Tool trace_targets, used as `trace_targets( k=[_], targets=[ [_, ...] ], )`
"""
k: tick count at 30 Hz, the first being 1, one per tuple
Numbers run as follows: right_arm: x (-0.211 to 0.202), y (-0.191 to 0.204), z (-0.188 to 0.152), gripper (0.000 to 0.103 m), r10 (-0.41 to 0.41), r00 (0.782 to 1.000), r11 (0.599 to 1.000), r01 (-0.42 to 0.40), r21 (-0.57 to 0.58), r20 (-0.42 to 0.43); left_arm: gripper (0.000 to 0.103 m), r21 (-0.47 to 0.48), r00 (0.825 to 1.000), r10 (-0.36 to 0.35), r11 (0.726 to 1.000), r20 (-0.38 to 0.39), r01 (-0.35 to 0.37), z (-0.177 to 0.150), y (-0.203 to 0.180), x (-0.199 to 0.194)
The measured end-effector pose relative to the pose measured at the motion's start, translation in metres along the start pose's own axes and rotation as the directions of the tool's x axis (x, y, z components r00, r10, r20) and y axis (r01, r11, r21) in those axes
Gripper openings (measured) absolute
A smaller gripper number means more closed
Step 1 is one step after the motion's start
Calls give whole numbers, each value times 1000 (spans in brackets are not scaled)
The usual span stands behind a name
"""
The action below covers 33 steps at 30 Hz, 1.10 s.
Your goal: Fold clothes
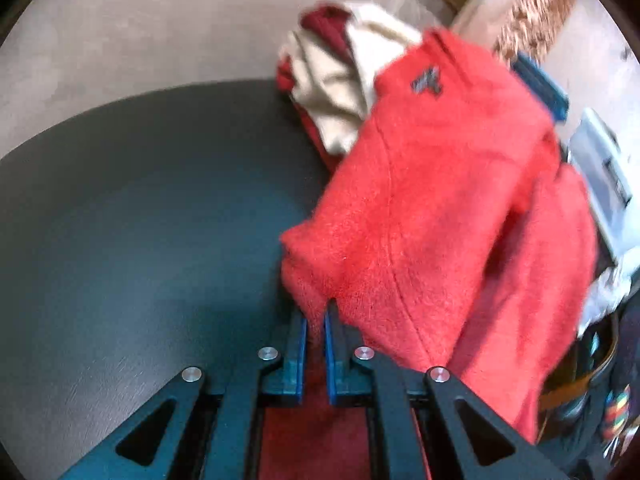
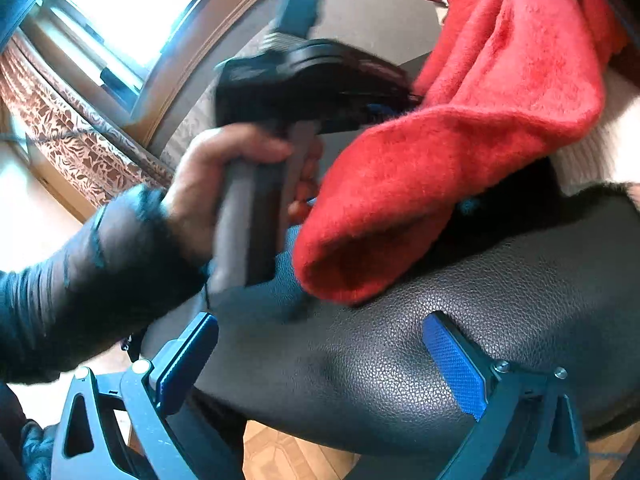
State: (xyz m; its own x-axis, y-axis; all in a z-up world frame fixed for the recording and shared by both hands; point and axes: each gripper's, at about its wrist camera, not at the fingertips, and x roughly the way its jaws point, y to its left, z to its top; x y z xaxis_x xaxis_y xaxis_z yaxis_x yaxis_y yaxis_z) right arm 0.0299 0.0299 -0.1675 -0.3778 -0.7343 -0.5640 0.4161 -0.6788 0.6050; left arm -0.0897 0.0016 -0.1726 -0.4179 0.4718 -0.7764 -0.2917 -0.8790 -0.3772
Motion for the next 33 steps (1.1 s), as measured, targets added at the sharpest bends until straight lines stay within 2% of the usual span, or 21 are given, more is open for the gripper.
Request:
trace_targets(
  k=[4, 10, 13, 17, 21, 22, 26, 33],
  targets=[
    [-9, 2, -6, 103, -10, 1000, 1000, 10, 0, 7, 6, -135, 995, -33, 990, 95, 46, -14, 29, -50],
    [-6, 14, -4, 103, -46, 999, 999, 47, 22, -13, 6, -278, 990, -14, 959, 137, 53, -53, 70, -102],
    [-2, 28, -2, 103, -43, 997, 999, 44, 16, -59, 6, -335, 990, 24, 942, 138, 24, -75, 94, -121],
    [-1, 61, -6, 103, 3, 994, 998, -11, -67, -106, 6, -415, 989, 86, 910, 122, -28, -111, 143, -154],
    [4, 90, -4, 103, 22, 986, 989, -46, -144, -165, 6, -434, 984, 158, 895, 88, -105, -147, 179, -191],
    [20, 93, 7, 103, 27, 985, 988, -53, -147, -170, 6, -439, 982, 169, 891, 85, -115, -156, 187, -199],
    [-30, 62, -1, 103, 26, 986, 981, -58, -187, -166, 7, -441, 978, 198, 885, 69, -148, -186, 198, -223],
    [-39, 68, 45, 103, -79, 995, 942, 54, -331, -62, 8, -462, 964, 260, 862, 56, -206, -241, 214, -268]
  ],
)
